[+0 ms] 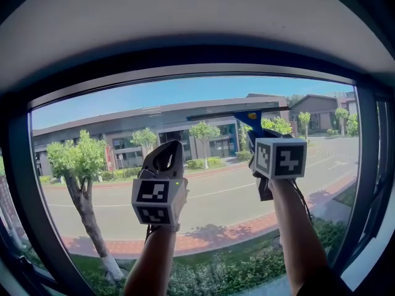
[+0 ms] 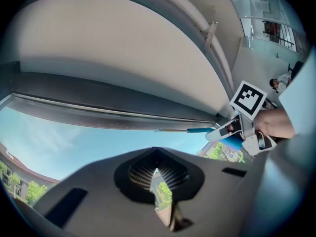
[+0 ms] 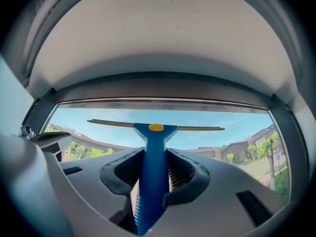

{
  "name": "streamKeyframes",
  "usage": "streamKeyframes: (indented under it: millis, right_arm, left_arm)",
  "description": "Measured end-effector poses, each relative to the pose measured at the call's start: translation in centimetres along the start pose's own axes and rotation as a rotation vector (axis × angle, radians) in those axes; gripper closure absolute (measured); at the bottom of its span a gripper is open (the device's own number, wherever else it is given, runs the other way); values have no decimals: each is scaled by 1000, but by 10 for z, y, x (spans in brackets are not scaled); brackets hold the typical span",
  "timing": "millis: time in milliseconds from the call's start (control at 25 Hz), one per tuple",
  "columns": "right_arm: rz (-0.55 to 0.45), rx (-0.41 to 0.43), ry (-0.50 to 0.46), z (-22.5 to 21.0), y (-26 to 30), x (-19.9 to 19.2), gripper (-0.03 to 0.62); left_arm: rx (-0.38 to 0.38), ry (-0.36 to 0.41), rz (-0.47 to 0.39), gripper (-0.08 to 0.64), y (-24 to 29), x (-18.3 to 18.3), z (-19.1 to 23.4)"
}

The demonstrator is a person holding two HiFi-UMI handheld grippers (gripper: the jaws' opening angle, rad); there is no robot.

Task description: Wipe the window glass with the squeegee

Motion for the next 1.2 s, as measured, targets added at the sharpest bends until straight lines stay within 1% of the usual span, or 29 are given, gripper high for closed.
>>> streamKeyframes:
  millis: [80, 240, 440, 600, 800, 960, 1080, 1200]
  right_arm:
    - [-23, -19, -11, -5, 11, 19, 456]
    - [-54, -54, -50, -12, 28, 52, 456]
    - [-93, -81, -45, -13, 41, 78, 456]
    - [-88, -111, -37, -16, 50, 85, 456]
    - [-97, -100, -10, -18, 58, 89, 457]
    - [-90, -95, -5, -17, 59, 83, 457]
    - [-93, -95, -7, -16, 57, 80, 457]
    - [-93, -94, -3, -18, 57, 77, 457]
  left_arm:
    - [1, 18, -17, 558, 9, 2, 6]
    - [10, 30, -40, 558, 20, 9, 10]
    - [7, 50, -64, 558, 29, 18, 13]
    - [2, 66, -75, 558, 31, 24, 16]
    - [-15, 102, -71, 558, 27, 21, 11]
    - [-22, 99, -71, 558, 19, 12, 7]
    - [-11, 155, -98, 558, 10, 14, 2]
    - [-6, 183, -71, 558, 3, 19, -9]
Point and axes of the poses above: the fingertips, and each gripper's own axes: y forward along the fingers, z to its left, x out of its top, the point moved 4 cm from there along -y, backward along the fingers, and after that the axes turned 2 degrees about x, right-handed, at the moved point
